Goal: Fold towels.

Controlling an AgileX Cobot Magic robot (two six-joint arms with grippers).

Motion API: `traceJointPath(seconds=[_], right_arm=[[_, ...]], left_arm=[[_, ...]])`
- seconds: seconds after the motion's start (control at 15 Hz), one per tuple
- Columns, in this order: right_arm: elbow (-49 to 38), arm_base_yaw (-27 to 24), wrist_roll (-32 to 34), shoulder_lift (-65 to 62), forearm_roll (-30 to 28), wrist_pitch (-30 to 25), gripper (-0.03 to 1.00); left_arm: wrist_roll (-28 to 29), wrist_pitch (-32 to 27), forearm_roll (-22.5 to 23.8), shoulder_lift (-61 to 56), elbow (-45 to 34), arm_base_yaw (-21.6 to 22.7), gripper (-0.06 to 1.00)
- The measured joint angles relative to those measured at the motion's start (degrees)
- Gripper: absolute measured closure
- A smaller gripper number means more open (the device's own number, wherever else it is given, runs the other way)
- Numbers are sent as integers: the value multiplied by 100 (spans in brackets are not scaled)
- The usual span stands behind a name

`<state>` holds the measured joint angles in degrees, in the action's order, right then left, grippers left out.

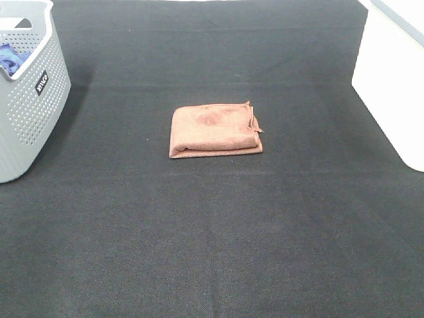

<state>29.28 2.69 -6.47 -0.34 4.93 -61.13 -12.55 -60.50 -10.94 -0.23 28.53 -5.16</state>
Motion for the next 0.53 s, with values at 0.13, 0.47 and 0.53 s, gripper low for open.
traceJointPath(seconds=[0.13,0.47,0.53], right_arm=[[0,-126,0,0,46,0,13],[0,-132,0,0,92,0,13],[0,-132,0,0,92,0,13]], left_arm=[[0,0,0,0,0,0,28],[0,0,0,0,0,0,28],[0,0,0,0,0,0,28]])
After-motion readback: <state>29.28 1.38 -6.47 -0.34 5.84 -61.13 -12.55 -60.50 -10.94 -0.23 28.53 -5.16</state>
